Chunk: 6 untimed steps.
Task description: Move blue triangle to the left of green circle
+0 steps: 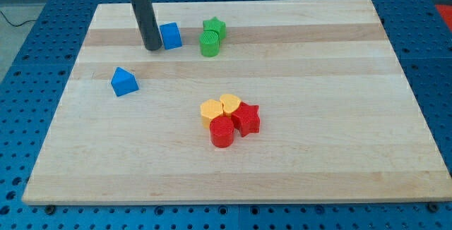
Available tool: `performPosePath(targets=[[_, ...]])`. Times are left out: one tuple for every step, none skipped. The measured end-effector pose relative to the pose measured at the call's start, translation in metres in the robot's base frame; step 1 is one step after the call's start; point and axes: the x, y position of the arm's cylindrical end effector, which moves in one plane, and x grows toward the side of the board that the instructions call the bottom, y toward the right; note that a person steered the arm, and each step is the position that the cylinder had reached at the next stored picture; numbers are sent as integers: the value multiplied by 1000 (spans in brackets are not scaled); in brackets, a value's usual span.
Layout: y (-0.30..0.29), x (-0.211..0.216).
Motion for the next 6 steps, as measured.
performPosePath(targets=[[8, 38], [38, 55], [38, 101], [16, 151], [-24, 154], [-25, 129]])
